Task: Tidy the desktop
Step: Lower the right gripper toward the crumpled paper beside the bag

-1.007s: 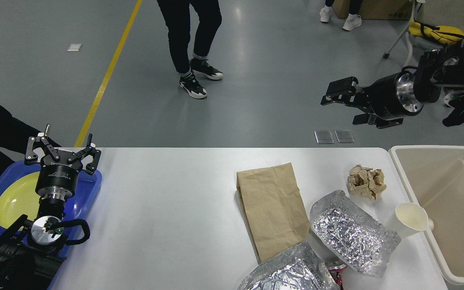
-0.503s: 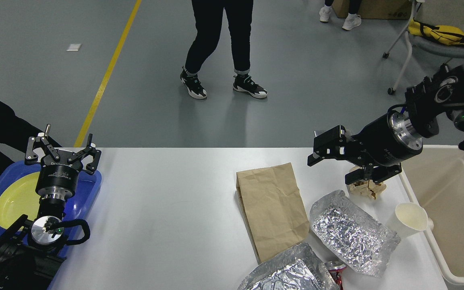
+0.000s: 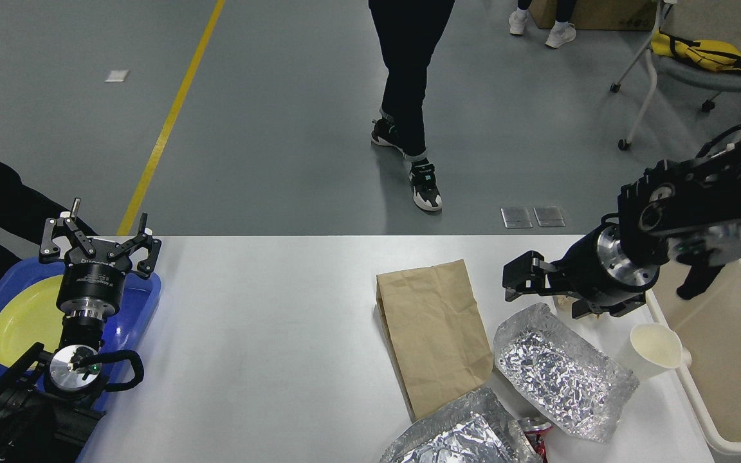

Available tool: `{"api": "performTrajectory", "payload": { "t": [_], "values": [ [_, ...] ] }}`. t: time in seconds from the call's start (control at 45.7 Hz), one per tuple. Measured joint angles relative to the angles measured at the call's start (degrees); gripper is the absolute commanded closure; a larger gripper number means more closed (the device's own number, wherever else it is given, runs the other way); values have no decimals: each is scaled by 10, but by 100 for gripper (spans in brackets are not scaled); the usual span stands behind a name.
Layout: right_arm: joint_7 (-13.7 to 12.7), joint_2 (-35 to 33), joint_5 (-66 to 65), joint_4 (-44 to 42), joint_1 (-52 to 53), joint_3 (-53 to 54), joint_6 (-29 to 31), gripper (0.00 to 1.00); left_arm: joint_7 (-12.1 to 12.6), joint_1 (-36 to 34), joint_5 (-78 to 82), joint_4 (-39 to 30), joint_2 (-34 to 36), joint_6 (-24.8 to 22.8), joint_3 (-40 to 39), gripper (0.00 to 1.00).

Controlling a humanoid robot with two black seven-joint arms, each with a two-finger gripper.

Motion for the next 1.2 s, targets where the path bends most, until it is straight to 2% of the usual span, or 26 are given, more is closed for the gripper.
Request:
{"api": "performTrajectory", "payload": {
  "t": [0.131,0.241,0.81,1.204],
  "values": [
    [13,18,-2,-16,-55,1,-86,0,0,0,0,0,0,0,0,3],
    [29,25,-3,-28,-77,8,-111,0,1,0,0,0,0,0,0,3],
    [35,49,-2,-30,-90,47,-114,0,0,0,0,0,-1,0,0,3],
    [29,46,-3,-31,-78,59,-109,0,0,0,0,0,0,0,0,3]
  ]
}}
